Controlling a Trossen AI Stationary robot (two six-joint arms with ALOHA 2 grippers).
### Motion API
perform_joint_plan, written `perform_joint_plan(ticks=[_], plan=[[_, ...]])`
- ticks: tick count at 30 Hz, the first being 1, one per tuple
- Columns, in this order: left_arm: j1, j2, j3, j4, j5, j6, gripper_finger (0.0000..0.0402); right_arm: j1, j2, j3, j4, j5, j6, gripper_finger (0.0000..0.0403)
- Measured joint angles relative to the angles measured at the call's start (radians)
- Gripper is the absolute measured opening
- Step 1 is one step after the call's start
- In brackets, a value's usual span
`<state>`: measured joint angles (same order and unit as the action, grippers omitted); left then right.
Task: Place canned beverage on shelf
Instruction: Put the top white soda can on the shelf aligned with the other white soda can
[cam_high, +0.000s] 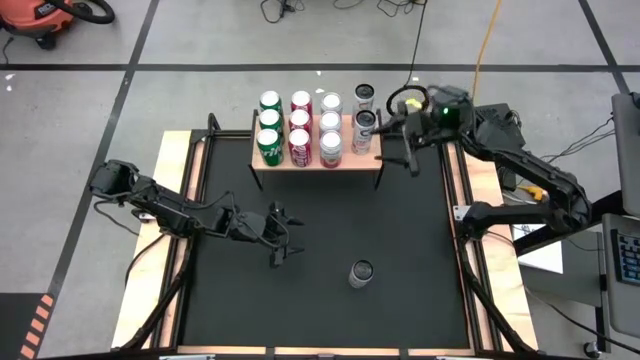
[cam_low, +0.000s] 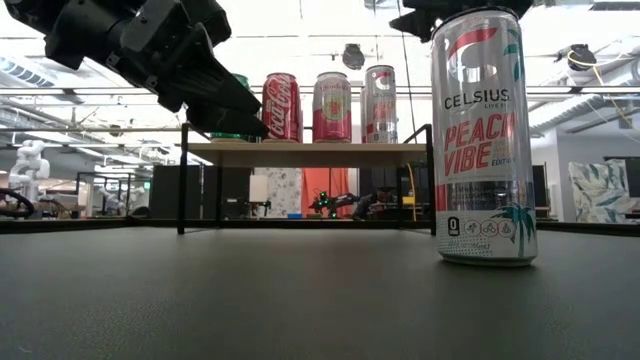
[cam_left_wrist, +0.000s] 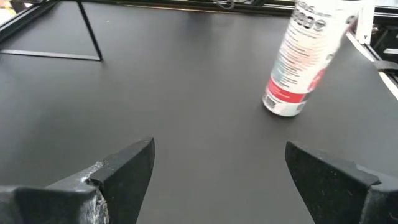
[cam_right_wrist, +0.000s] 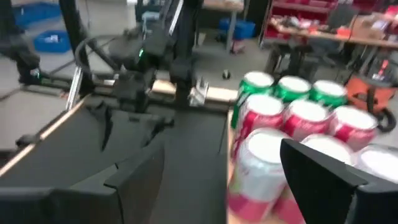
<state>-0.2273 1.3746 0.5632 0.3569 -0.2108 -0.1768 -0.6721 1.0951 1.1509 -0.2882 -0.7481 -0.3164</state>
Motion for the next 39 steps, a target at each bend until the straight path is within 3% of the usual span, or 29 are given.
perform_joint_plan(ticks=[6,13,33,39], plan=[[0.028,0.0,0.0,0.001,-0.001,-0.001,0.0358,0.098,-0.018,-0.18,0.068,0.184,0.004,0.0286],[0.038,0.0,0.0,0.013,-0.001,0.0,0.0358,0.129,-0.011,-0.381,0.338,0.359,0.068,0.0242],[0.038,0.0,0.0,0.028,-0.003,0.003,0.0358,0.111,0.116,-0.412,0.466,0.437,0.038,0.0011],[0.038,0.0,0.0,0.026,-0.003,0.008,0.0358,0.09,0.13,-0.412,0.508,0.434,0.035,0.0006]])
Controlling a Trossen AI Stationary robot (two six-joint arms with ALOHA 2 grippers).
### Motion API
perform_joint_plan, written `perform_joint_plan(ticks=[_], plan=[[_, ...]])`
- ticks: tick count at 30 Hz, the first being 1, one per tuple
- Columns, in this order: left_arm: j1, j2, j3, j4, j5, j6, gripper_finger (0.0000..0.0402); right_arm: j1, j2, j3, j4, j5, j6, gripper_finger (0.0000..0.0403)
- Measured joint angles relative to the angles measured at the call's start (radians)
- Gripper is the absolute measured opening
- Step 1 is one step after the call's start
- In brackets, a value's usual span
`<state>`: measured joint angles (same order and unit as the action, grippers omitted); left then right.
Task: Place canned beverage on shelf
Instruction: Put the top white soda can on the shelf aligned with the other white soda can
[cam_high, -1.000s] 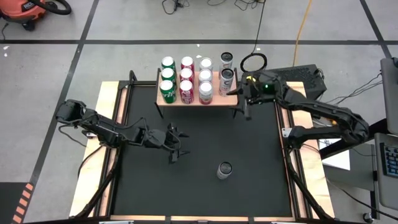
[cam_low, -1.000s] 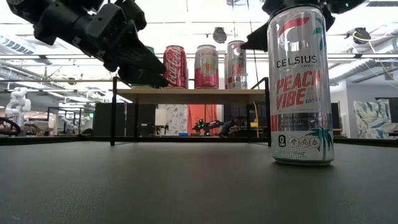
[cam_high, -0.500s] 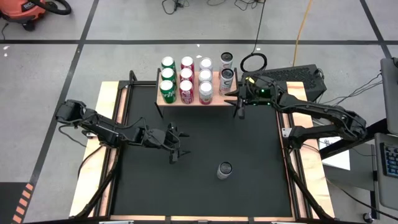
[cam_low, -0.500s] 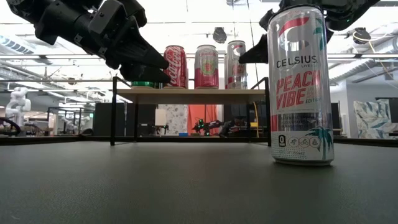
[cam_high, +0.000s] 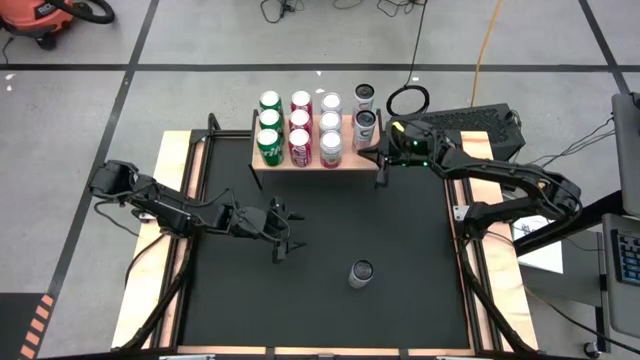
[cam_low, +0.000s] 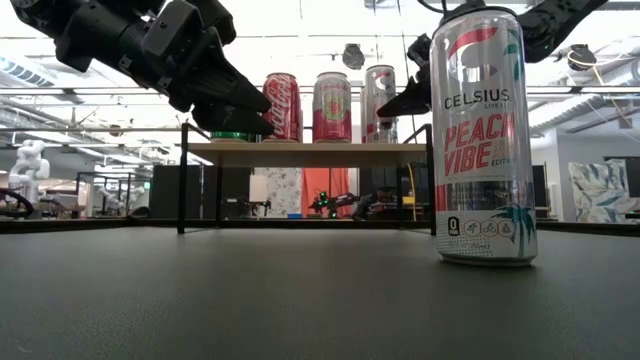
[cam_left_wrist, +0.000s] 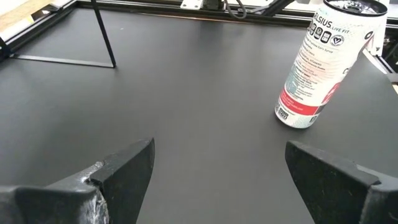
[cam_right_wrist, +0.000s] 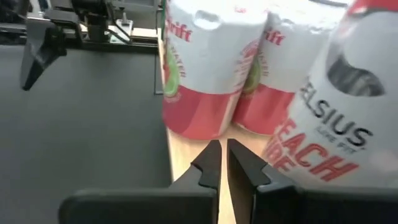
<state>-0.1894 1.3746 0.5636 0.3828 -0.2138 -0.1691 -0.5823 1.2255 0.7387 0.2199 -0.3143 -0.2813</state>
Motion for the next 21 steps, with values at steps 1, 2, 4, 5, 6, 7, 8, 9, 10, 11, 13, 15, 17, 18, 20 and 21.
perform_joint_plan(ticks=[1,2,4,5,6,7,8,9,10,11,13,15,17,18,20,21], plan=[[0.0,0.0,0.0,0.0,0.0,0.0,0.0358,-0.003,0.0,0.0,0.006,0.0,0.0,0.0005],[0.0,0.0,0.0,0.0,0.0,0.0,0.0358,-0.006,0.002,0.0,0.016,0.0,0.0,0.0004],[0.0,0.0,0.0,0.0,0.0,0.001,0.0358,-0.013,0.004,0.0,0.018,0.001,0.0,0.0001],[0.0,0.0,0.0,0.0,0.0,0.001,0.0358,-0.016,0.004,0.0,0.015,0.002,0.0,0.0001],[0.0,0.0,0.0,0.0,0.0,0.001,0.0358,-0.021,0.005,0.0,0.016,0.002,-0.002,0.0001],[0.0,0.0,0.0,0.0,0.0,0.001,0.0358,-0.026,0.005,0.0,0.016,0.002,-0.004,0.0001],[0.0,0.0,0.0,0.0,0.0,0.001,0.0358,-0.03,0.005,0.0,0.017,0.003,-0.007,0.0001],[0.0,0.0,0.0,0.0,0.0,0.001,0.0358,-0.034,0.005,0.0,0.017,0.003,-0.009,0.0001],[0.0,0.0,0.0,0.0,0.0,0.001,0.0358,-0.039,0.005,0.0,0.016,0.003,-0.011,0.0001],[0.0,0.0,0.0,0.0,0.0,0.001,0.0358,-0.042,0.005,0.0,0.016,0.003,-0.011,0.0001],[0.0,0.0,0.0,0.0,0.0,0.001,0.0358,-0.051,0.005,0.0,0.016,0.003,-0.016,0.0001],[0.0,0.0,0.0,0.0,0.0,0.001,0.0358,-0.058,0.005,0.0,0.016,0.002,-0.019,0.0],[0.0,0.0,0.0,0.0,0.0,0.001,0.0358,-0.063,0.005,0.0,0.018,0.003,-0.019,0.0],[0.0,0.0,0.0,0.0,0.0,0.001,0.0358,-0.066,0.005,0.0,0.021,0.003,-0.019,0.0],[0.0,0.0,0.0,0.0,0.0,0.001,0.0358,-0.068,0.005,0.0,0.026,0.003,-0.019,0.0],[0.0,0.0,0.0,0.0,0.0,0.001,0.0358,-0.07,0.006,0.0,0.03,0.003,-0.02,0.0]])
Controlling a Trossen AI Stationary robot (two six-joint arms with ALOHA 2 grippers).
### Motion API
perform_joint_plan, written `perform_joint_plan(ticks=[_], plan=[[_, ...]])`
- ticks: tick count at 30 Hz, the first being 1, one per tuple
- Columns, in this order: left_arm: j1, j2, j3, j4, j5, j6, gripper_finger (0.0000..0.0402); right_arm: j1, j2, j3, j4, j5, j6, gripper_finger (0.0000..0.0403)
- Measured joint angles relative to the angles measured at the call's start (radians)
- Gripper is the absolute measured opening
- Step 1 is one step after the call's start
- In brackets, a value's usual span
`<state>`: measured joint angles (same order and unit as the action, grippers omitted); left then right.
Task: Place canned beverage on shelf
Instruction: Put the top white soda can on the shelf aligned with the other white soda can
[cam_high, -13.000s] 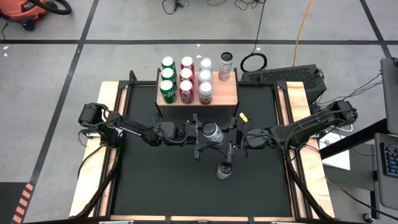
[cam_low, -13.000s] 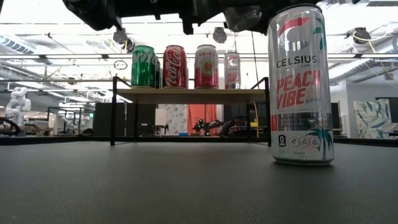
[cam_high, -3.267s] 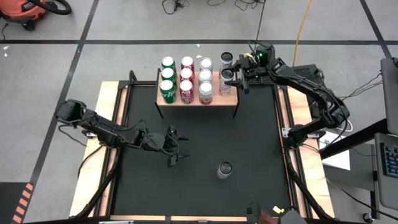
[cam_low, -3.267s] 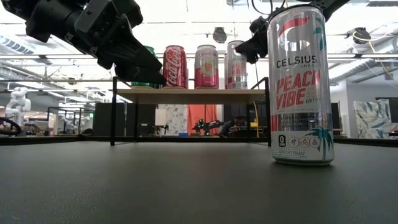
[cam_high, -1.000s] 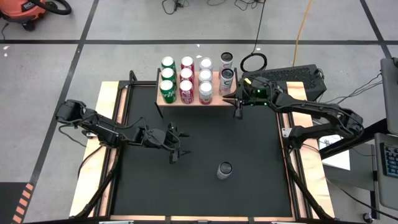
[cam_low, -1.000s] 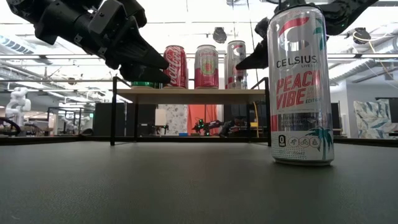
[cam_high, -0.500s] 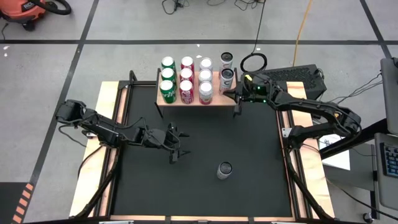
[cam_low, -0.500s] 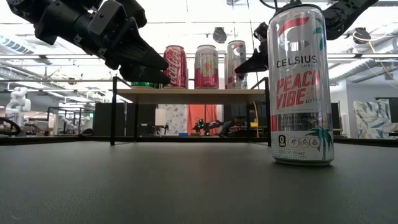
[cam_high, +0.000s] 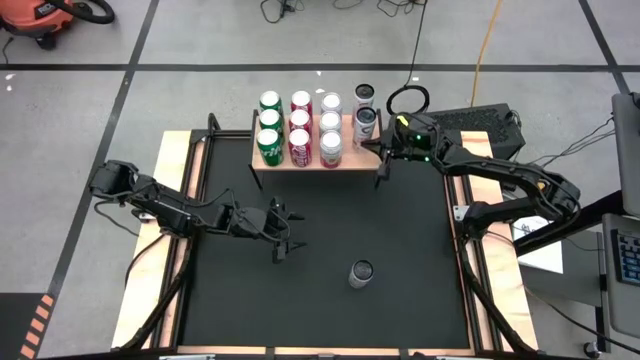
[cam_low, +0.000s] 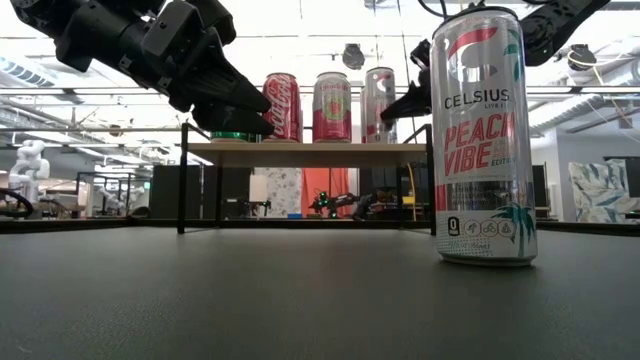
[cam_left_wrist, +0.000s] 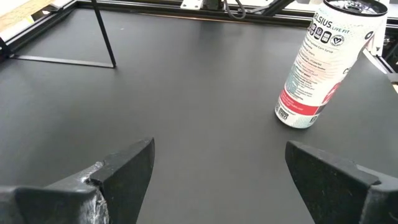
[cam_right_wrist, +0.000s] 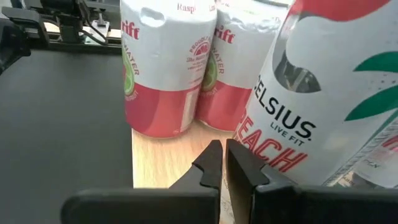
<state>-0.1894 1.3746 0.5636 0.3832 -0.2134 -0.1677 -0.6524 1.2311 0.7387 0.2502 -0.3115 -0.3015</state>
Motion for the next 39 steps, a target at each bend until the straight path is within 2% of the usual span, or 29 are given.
perform_joint_plan(ticks=[13,39], plan=[[0.0,0.0,0.0,0.0,0.0,0.0,0.0358,-0.003,0.051,0.0,0.039,0.001,-0.007,0.0],[0.0,0.0,0.0,-0.002,0.0,0.019,0.0358,-0.034,0.052,0.0,0.041,-0.003,-0.033,0.0]])
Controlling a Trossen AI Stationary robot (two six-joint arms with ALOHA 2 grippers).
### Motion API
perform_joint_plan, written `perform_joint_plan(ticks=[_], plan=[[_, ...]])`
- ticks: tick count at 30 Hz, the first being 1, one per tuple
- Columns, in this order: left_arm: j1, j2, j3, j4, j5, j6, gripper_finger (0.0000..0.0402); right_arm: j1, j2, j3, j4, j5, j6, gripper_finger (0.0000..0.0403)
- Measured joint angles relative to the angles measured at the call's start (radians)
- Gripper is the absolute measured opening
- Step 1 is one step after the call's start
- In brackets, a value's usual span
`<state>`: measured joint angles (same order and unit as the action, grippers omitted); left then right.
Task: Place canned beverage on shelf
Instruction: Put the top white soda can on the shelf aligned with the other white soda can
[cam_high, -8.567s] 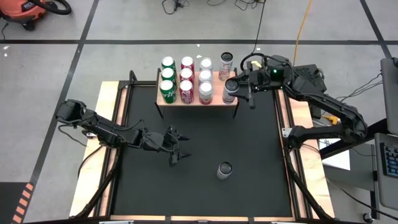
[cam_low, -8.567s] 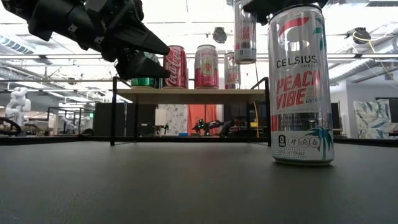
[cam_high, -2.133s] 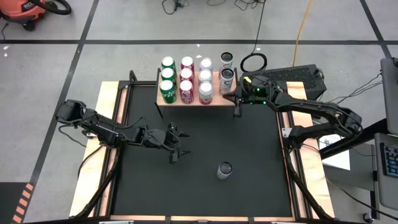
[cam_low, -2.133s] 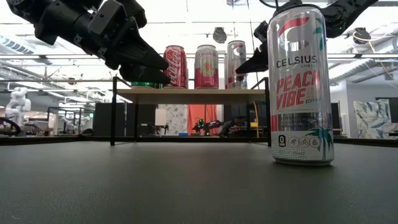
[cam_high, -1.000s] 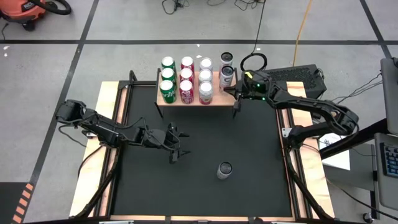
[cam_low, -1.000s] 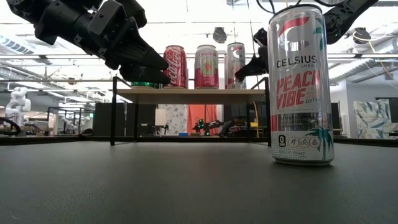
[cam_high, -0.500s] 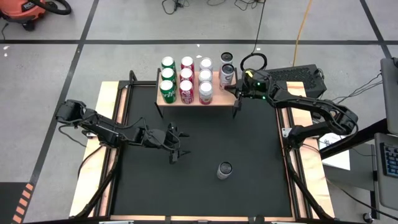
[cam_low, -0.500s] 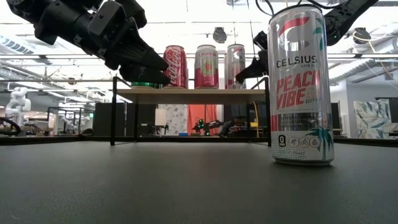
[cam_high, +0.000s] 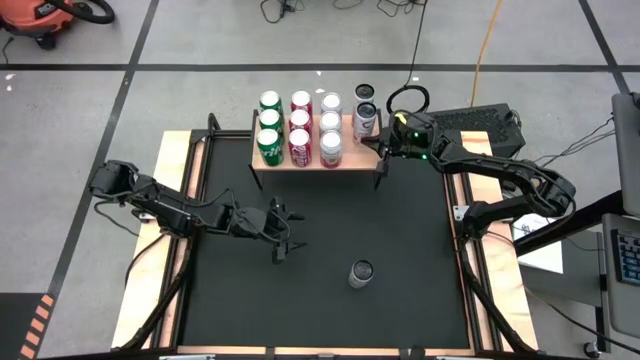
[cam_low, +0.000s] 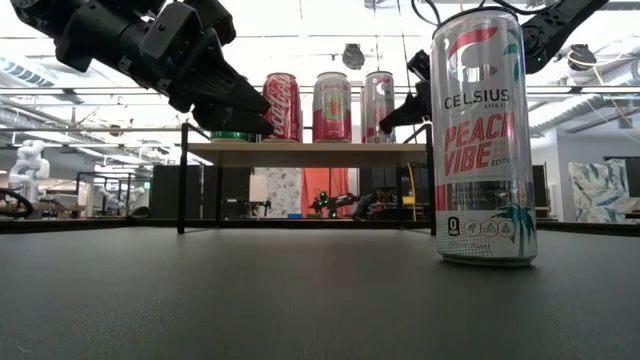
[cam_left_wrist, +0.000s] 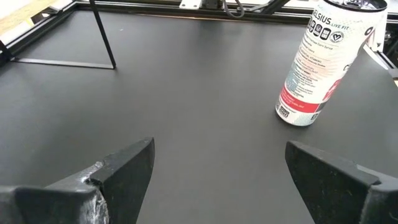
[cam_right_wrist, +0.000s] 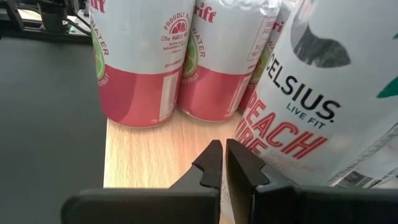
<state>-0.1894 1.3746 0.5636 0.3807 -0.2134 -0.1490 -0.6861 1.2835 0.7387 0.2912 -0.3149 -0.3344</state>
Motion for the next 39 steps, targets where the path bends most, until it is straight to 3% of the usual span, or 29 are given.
perform_joint_plan(ticks=[39], plan=[[0.0,0.0,0.0,0.003,0.0,0.0,0.0358,0.0,0.0,0.0,0.052,-0.004,0.007,0.0]])
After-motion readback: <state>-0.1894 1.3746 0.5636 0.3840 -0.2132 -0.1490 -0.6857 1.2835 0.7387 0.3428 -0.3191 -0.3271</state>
